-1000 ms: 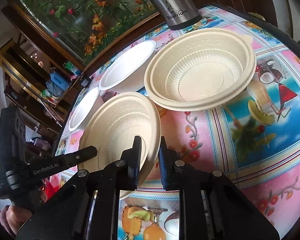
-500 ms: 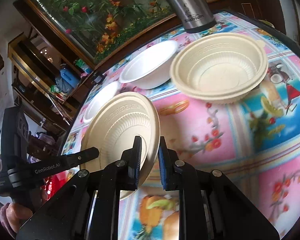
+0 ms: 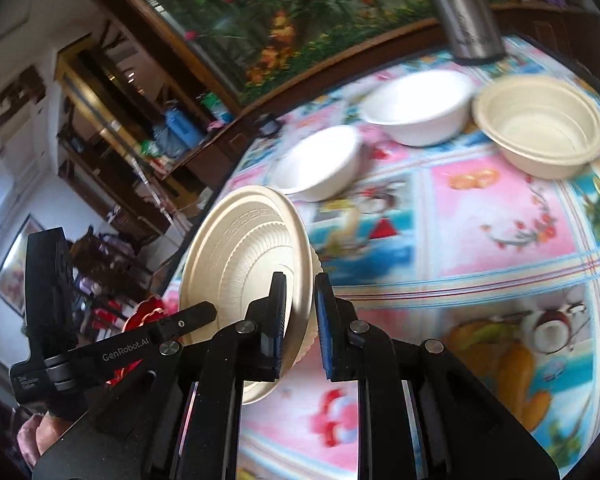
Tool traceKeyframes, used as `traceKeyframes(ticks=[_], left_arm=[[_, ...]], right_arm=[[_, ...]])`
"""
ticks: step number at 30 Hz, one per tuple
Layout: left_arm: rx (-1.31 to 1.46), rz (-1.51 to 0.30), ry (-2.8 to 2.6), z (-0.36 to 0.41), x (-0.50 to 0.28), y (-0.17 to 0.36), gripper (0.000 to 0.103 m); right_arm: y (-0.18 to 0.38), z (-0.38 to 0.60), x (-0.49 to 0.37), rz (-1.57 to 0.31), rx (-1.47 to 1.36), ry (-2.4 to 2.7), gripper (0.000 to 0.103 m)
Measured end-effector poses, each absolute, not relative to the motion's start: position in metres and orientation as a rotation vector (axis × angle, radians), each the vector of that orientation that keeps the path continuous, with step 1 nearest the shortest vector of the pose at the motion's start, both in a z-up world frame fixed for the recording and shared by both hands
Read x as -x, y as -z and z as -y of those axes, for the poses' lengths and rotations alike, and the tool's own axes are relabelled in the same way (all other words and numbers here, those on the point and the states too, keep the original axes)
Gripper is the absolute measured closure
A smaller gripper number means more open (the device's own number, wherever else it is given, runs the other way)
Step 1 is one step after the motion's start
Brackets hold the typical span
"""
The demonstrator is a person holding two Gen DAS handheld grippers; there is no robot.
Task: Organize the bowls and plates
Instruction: 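Lower the beige bowl onto the red plates in the left gripper, open right gripper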
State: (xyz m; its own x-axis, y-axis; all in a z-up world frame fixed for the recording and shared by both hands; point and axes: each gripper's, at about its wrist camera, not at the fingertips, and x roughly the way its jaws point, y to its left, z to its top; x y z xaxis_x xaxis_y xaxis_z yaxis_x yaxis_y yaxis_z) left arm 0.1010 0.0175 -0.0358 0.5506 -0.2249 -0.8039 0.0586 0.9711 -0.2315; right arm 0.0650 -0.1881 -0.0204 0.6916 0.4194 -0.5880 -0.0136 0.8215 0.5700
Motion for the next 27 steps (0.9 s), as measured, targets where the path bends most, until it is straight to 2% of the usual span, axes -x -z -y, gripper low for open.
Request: traceKeyframes(ticks=[10, 17, 27], left_arm=[[0.247, -0.876, 0.017, -0.116, -0.065, 0.011, 0.091], [0.263, -0.889, -0.101, -0.167, -0.052, 0.025, 0.091], [0.279, -0.942, -0.153, -0.195, -0.044, 0.049, 0.091]], right_arm=[[0.002, 0.085, -0.076, -0.797, -0.462, -0.421, 0.087], [0.010, 0.018, -0.082, -0.841, -0.386, -0.521, 0.087], [0.031, -0.022, -0.084, -0.925, -0.328, -0.565, 0.087]])
